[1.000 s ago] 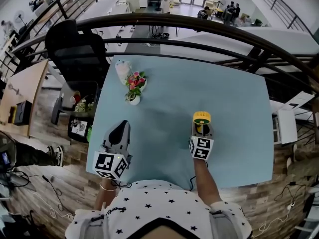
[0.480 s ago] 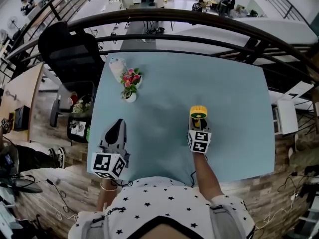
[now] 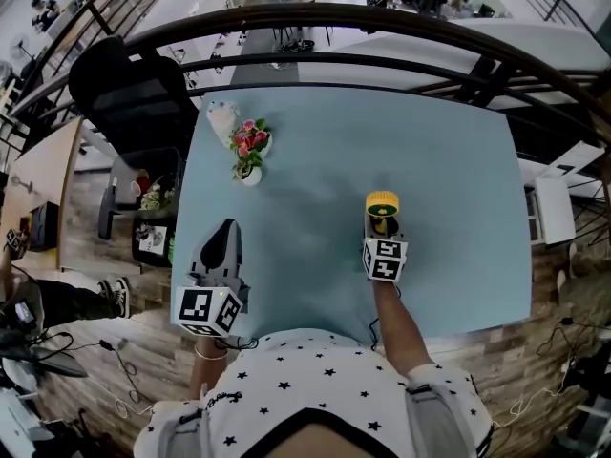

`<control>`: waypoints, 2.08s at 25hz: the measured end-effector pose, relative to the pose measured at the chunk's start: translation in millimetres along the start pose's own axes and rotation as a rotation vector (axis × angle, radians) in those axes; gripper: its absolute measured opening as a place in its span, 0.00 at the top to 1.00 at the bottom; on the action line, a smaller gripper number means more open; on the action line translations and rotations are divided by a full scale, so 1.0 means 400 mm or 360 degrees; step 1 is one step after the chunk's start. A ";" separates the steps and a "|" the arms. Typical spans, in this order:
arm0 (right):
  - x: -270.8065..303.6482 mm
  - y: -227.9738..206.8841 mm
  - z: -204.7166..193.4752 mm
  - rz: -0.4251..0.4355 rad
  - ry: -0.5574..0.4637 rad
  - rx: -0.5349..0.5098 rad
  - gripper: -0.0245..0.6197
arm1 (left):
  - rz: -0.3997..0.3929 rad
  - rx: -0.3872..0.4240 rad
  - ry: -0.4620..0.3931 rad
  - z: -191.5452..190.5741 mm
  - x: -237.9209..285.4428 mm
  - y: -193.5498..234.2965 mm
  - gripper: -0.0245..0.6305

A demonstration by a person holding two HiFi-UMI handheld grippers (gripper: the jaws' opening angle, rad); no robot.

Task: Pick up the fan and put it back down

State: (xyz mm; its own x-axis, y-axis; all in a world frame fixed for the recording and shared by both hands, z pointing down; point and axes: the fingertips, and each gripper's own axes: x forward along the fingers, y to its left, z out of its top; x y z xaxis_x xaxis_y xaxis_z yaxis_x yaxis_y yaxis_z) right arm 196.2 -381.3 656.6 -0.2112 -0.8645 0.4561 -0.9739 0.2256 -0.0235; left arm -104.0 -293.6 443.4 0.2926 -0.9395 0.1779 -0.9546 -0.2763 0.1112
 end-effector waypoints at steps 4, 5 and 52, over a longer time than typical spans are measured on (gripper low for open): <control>0.001 -0.004 -0.009 -0.0003 0.0007 0.0012 0.69 | 0.0001 0.0000 0.0000 0.000 0.000 0.001 0.92; 0.001 -0.003 -0.010 -0.0003 0.0006 0.0012 0.69 | 0.0000 0.0000 0.0000 -0.001 0.000 0.001 0.92; -0.270 0.079 -0.004 0.0140 -0.0066 0.0240 0.82 | -0.0344 -0.0053 -0.0010 -0.012 0.018 -0.177 0.92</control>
State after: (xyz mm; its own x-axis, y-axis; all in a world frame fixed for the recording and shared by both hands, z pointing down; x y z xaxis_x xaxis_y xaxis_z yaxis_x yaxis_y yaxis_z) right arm 188.3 -280.1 608.0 -0.2961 -0.8630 0.4094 -0.9523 0.2335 -0.1964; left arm -34.2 -280.0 441.3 0.4900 -0.8603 0.1405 -0.8673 -0.4649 0.1781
